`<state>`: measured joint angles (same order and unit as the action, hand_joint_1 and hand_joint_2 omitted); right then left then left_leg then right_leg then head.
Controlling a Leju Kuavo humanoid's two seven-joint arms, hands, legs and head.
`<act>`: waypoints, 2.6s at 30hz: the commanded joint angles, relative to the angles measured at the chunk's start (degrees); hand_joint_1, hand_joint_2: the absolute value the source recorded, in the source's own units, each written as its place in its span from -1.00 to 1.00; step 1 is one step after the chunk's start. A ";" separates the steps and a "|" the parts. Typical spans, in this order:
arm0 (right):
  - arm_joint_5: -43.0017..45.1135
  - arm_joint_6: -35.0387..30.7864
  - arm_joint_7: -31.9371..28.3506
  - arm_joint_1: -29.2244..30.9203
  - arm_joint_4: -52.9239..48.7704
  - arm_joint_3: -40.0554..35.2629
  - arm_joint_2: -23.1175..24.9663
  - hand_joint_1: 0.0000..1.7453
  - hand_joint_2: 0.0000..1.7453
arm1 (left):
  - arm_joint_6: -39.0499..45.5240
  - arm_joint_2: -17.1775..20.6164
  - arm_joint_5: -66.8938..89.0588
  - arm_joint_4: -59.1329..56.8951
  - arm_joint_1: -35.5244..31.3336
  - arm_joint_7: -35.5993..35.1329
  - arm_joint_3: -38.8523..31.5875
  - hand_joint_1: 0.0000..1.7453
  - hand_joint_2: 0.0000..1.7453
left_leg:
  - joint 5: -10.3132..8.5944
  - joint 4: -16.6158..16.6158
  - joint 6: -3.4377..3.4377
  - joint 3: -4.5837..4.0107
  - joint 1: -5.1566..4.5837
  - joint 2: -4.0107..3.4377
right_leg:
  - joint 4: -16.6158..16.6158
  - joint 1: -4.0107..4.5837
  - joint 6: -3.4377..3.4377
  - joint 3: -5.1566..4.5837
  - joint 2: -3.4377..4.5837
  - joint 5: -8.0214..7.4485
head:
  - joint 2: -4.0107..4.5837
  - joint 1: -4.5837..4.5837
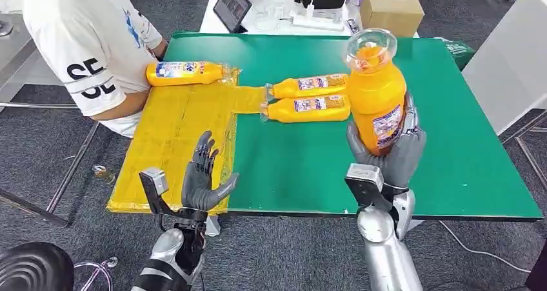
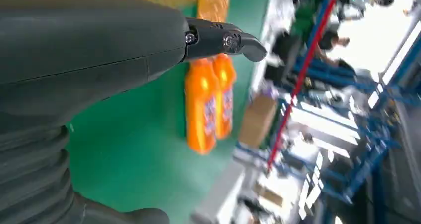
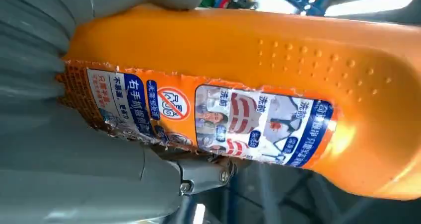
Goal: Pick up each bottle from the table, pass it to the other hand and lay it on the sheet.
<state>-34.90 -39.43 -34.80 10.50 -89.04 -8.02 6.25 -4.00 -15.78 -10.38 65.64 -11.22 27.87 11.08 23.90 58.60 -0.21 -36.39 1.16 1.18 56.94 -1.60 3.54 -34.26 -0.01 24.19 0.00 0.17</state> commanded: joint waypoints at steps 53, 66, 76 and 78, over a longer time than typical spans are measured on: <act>1.59 16.41 -2.85 7.78 47.86 -27.46 7.81 1.00 1.00 | -14.82 0.91 -14.64 -8.97 -4.67 -4.63 7.28 -1.00 1.00 | 0.07 -0.05 0.05 0.22 0.09 -0.10 | -0.08 0.14 -0.18 0.22 0.01 0.07 | 0.00 -0.04; 1.99 21.57 -2.24 8.96 52.70 -28.63 8.06 1.00 1.00 | -17.46 0.42 -17.78 -7.02 -3.88 -4.04 7.31 -0.34 1.00 | 0.07 -0.03 0.06 0.23 0.10 -0.04 | -0.07 0.14 -0.19 0.23 -0.06 0.09 | 0.00 -0.04; 0.89 21.12 -0.85 9.08 52.69 -28.59 8.07 1.00 1.00 | -14.10 0.51 -10.15 -5.79 -3.71 -1.07 8.30 1.00 1.00 | 0.07 -0.01 0.05 0.16 0.09 -0.02 | -0.04 0.13 -0.16 0.15 -0.11 0.11 | 0.00 -0.04; 0.80 21.32 -0.82 9.08 52.78 -28.56 8.02 1.00 1.00 | -14.23 0.46 -9.48 -5.48 -3.73 -0.82 8.42 1.00 1.00 | 0.06 0.00 0.05 0.15 0.10 -0.01 | -0.04 0.14 -0.16 0.14 -0.12 0.11 | 0.00 -0.04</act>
<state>-33.03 -20.15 -37.05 19.79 -42.56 -32.57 14.01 -17.51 -14.67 -22.58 59.32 -11.08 26.58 15.45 23.89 58.60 -0.23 -36.41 1.20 1.06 56.95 -1.55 3.52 -34.37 0.05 24.21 0.00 0.13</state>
